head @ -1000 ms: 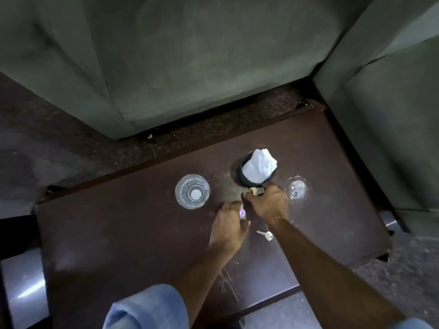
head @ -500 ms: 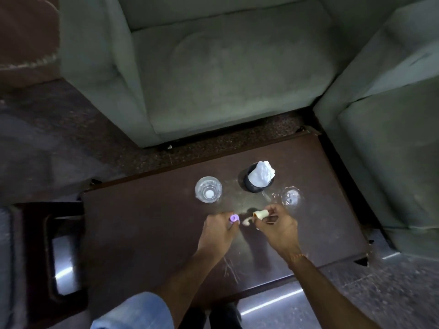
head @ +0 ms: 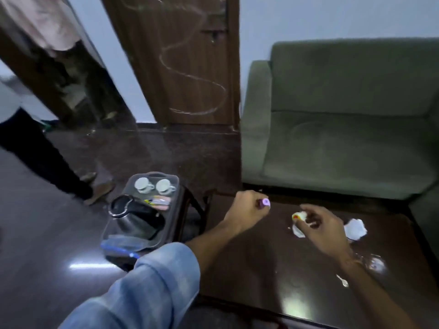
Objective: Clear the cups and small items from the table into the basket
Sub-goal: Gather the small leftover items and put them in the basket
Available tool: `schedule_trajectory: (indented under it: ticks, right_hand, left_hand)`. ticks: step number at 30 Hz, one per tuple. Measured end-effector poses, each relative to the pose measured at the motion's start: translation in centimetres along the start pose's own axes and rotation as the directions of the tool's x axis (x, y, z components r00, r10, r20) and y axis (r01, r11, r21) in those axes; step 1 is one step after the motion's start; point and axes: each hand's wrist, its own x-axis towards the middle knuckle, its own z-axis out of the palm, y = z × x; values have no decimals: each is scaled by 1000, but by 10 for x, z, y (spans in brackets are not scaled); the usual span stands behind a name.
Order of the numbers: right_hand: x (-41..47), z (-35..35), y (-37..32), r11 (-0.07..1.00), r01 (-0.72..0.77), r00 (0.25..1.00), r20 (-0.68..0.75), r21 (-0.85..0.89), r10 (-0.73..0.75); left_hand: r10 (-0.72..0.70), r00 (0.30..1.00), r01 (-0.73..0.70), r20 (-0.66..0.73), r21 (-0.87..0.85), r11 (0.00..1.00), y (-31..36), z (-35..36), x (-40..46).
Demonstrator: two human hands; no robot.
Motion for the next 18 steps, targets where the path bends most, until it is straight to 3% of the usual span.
schedule_trajectory:
  ticks: [4,10,18]
  right_hand:
    - [-7,55,-87,995,99,994,41,-19,-98]
    - [-5,130,-198,985,137,983,106,100,-148]
    - [31,207,-268,986,134,955,255,95,-154]
  left_hand:
    - [-49,995,54,-84,59,997,-54,-88,-46]
    - [-130,983,144,-133,102,984,-119,-185,-99]
    - [-291,927,324,-237,116,939,-189,-274,-106]
